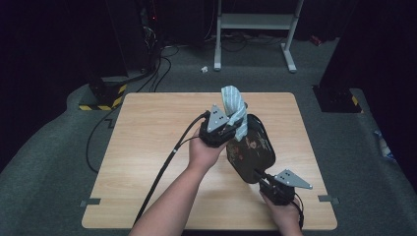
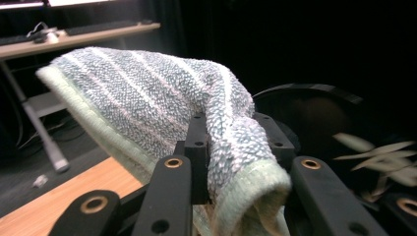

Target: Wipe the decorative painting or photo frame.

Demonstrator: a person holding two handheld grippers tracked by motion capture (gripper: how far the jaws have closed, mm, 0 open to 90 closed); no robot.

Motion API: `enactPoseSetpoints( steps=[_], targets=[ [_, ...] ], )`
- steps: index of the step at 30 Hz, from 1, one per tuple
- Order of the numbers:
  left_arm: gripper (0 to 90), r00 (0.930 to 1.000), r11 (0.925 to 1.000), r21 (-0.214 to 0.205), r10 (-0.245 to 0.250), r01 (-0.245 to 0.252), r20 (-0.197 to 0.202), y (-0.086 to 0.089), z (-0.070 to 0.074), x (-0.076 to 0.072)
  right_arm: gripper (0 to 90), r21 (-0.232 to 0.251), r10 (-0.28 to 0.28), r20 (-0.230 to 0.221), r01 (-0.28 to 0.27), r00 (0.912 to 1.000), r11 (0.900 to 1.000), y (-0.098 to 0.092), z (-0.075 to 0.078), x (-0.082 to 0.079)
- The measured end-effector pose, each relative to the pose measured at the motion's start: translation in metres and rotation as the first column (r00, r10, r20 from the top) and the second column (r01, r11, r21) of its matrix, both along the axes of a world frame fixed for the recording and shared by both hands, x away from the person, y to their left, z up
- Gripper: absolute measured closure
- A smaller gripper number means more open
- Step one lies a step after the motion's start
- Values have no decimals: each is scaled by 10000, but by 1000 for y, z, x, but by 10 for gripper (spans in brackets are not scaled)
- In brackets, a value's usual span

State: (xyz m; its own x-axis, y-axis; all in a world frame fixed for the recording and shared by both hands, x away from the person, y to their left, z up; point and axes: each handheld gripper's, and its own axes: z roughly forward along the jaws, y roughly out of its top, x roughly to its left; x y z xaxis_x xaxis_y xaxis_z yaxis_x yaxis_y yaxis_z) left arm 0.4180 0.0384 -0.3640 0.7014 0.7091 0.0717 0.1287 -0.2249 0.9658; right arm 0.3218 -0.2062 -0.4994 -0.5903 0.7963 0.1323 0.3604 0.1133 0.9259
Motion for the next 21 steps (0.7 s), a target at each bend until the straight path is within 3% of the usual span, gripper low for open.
enactPoseSetpoints(
  steps=[3,7,15,18,21],
  targets=[
    [716,10000,9999,-94,-87,87,-49,-1,-3,-5,776,-17,11,-3,-11,10000,10000,0,0,0],
    [716,9976,9977,-152,-653,657,246,-11,-2,-24,776,-75,10,-6,-10,10000,10000,1,0,0],
    [716,9765,9781,-117,-2066,2076,616,-40,-8,-70,775,-97,5,-42,-5,10000,10000,2,-1,0],
    [716,9715,9723,-194,-2316,2328,500,-47,-14,-80,776,-83,3,-69,-3,10000,10000,2,-1,1],
    [715,9707,9716,-205,-2346,2359,514,-50,-18,-85,776,-91,24,-75,-25,10000,10000,1,-1,1]
  ],
)
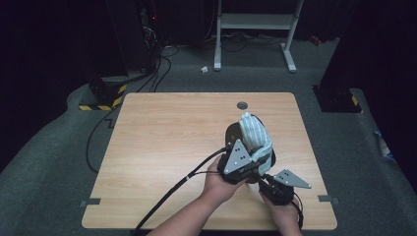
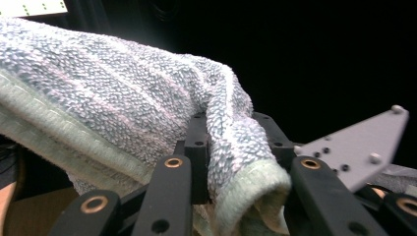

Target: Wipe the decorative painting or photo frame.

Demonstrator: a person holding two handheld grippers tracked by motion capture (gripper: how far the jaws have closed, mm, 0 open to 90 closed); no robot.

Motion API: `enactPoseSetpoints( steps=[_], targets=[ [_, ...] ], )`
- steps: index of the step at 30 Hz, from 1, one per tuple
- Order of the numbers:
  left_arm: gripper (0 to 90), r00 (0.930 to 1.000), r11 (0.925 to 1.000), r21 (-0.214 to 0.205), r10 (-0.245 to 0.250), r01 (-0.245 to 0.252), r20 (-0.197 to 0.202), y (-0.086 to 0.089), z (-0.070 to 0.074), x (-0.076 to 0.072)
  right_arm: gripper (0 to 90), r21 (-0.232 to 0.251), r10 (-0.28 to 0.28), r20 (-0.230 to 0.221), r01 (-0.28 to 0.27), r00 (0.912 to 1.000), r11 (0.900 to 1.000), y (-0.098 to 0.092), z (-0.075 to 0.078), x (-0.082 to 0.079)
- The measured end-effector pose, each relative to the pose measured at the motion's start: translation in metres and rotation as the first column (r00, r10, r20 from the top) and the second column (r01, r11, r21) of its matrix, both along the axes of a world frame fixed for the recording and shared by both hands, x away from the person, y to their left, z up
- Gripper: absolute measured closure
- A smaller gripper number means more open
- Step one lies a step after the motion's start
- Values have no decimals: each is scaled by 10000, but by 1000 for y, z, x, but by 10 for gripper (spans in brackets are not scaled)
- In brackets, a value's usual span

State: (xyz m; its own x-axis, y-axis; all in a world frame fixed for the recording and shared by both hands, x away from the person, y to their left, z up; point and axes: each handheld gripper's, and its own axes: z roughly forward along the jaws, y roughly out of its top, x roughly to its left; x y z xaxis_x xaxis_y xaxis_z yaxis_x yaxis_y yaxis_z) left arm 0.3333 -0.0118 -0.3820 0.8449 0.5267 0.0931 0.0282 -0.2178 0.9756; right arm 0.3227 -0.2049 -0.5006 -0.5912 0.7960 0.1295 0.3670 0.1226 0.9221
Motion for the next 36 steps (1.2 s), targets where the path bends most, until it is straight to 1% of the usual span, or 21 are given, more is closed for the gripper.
enactPoseSetpoints(
  steps=[4,5,8,11,12,15,18,21,24,26,29,34,36],
  targets=[
    [715,9996,9997,-250,26,-32,-268,1,-2,0,776,-5,3,1,-3,10000,10000,0,0,0],
    [715,9996,9998,-220,12,-18,-265,1,-2,-2,776,-22,16,9,-16,10000,10000,0,0,0],
    [715,10000,10000,-38,-6,6,-50,-1,-5,-4,776,18,42,-17,-42,10000,10000,0,0,1],
    [715,10000,10000,-67,9,-9,-78,1,-8,-2,775,40,55,-17,-55,10000,10000,0,0,1],
    [715,10000,10000,-3,44,-44,-35,2,-8,-1,775,59,62,-27,-62,10000,10000,0,0,1],
    [715,9998,9997,104,207,-207,3,5,-9,5,775,137,92,40,-93,9999,9999,-1,0,2],
    [715,9985,9985,182,513,-510,-169,11,-12,15,775,143,120,38,-120,9999,9998,-1,0,3],
    [715,9961,9958,386,843,-832,-272,18,-15,26,775,134,100,-47,-99,9999,9999,-1,1,3],
    [715,9920,9911,541,1234,-1218,-275,24,-18,37,775,189,115,-37,-115,9999,9998,-2,1,3],
    [715,9891,9887,519,1427,-1408,-364,27,-19,44,774,224,108,-40,-107,9999,9997,-2,1,3],
    [715,9849,9840,672,1680,-1651,-411,33,-22,56,772,184,93,-33,-92,10000,9998,-2,2,3],
    [715,9734,9729,884,2198,-2138,-649,47,-27,72,772,80,97,7,-97,10000,9999,-2,2,2],
    [715,9673,9672,972,2422,-2346,-757,52,-32,78,772,39,108,-28,-108,9999,9999,-1,1,1]
  ],
)
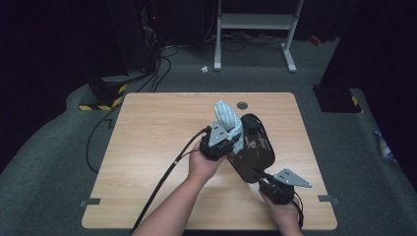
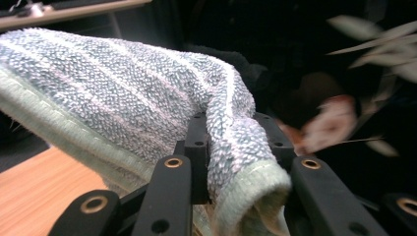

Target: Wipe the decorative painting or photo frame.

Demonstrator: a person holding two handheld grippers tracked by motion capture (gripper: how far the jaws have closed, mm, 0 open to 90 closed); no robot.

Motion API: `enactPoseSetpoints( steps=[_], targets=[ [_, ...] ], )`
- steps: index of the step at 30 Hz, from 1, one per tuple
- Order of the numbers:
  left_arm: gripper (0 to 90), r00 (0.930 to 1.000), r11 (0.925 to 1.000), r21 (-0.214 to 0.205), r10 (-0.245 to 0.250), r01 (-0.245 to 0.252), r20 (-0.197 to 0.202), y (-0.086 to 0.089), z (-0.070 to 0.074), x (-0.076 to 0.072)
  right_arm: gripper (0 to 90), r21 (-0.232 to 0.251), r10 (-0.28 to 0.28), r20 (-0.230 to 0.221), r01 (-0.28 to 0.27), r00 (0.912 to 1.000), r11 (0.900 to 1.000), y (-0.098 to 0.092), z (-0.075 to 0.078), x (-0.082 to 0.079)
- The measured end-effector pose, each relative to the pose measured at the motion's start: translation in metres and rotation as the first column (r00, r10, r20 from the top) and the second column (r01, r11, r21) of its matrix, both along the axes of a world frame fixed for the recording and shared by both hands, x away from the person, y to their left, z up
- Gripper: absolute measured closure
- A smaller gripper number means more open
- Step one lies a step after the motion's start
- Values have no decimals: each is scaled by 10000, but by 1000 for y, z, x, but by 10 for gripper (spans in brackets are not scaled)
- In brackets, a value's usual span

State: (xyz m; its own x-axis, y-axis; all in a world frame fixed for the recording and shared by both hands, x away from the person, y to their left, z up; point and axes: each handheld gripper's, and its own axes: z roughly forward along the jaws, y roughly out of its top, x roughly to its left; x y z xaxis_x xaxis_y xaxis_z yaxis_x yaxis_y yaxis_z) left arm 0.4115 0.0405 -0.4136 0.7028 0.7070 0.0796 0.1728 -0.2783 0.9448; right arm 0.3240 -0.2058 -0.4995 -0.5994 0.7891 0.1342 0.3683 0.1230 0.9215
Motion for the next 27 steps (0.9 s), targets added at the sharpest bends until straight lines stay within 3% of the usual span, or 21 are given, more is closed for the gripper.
enactPoseSetpoints(
  steps=[7,12,19,20,23,27],
  targets=[
    [715,9963,9983,229,555,-541,-651,13,-23,19,771,-28,-11,27,11,10000,10000,1,0,0],
    [715,9962,9989,98,469,-463,-731,13,-22,17,770,-107,-27,86,28,10000,9999,2,0,-1],
    [715,9986,9990,-270,-355,345,-386,4,-10,-4,769,-222,4,111,-2,9999,9998,4,0,-1],
    [715,9977,9976,-205,-666,663,-154,-3,-6,-15,769,-242,16,122,-13,9999,9997,4,0,-1],
    [715,9955,9953,-228,-945,944,-31,-11,-3,-25,768,-251,11,128,-8,9999,9997,5,0,-1],
    [715,9852,9846,-387,-1695,1704,270,-25,5,-48,769,-255,12,105,-9,9999,9997,4,0,-1]
  ],
)
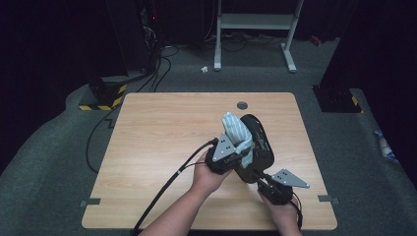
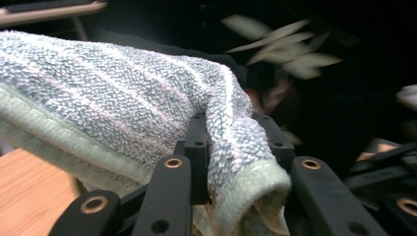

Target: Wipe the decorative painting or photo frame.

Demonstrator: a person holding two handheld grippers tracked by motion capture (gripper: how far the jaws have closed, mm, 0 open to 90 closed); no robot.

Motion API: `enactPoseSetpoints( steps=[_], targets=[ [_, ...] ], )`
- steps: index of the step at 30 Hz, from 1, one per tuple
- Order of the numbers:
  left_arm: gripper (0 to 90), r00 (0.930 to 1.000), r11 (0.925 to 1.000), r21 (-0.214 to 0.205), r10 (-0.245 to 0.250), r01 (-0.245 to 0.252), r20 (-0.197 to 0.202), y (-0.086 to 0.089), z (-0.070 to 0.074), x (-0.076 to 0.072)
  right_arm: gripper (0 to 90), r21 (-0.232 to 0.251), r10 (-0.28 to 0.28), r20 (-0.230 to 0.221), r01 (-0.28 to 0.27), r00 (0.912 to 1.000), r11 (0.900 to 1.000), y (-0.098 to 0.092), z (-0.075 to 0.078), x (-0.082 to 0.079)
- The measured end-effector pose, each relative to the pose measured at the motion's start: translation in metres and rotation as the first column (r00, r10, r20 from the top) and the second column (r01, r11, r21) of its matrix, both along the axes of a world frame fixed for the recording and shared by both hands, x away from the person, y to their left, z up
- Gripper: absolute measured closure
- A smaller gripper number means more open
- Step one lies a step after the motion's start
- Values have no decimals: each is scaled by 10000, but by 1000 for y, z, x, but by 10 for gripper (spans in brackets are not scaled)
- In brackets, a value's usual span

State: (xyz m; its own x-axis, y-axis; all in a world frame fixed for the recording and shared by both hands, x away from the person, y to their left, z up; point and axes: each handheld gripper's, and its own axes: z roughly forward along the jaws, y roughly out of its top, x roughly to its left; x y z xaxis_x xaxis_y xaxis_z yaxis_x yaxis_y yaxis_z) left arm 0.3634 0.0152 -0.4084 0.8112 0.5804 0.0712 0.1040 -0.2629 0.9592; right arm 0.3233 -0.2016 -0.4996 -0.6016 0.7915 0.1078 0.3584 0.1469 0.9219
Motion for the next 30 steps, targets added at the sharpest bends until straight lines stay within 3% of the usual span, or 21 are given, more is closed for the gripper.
enactPoseSetpoints(
  steps=[5,9,16,19,30],
  targets=[
    [715,9974,9978,-75,-664,666,270,-12,5,-22,770,11,20,7,-20,10000,10000,0,0,0],
    [714,9956,9962,-57,-862,865,379,-18,6,-31,771,22,41,3,-41,10000,10000,0,0,0],
    [715,9932,9935,-185,-1116,1123,327,-20,8,-37,771,54,81,9,-81,10000,10000,0,0,1],
    [714,9921,9932,-90,-1151,1157,496,-22,11,-39,771,71,117,1,-117,9999,9999,1,-1,1],
    [715,9943,9958,170,-911,902,559,-21,8,-29,773,219,82,-37,-82,10000,9997,0,0,2]
  ],
)
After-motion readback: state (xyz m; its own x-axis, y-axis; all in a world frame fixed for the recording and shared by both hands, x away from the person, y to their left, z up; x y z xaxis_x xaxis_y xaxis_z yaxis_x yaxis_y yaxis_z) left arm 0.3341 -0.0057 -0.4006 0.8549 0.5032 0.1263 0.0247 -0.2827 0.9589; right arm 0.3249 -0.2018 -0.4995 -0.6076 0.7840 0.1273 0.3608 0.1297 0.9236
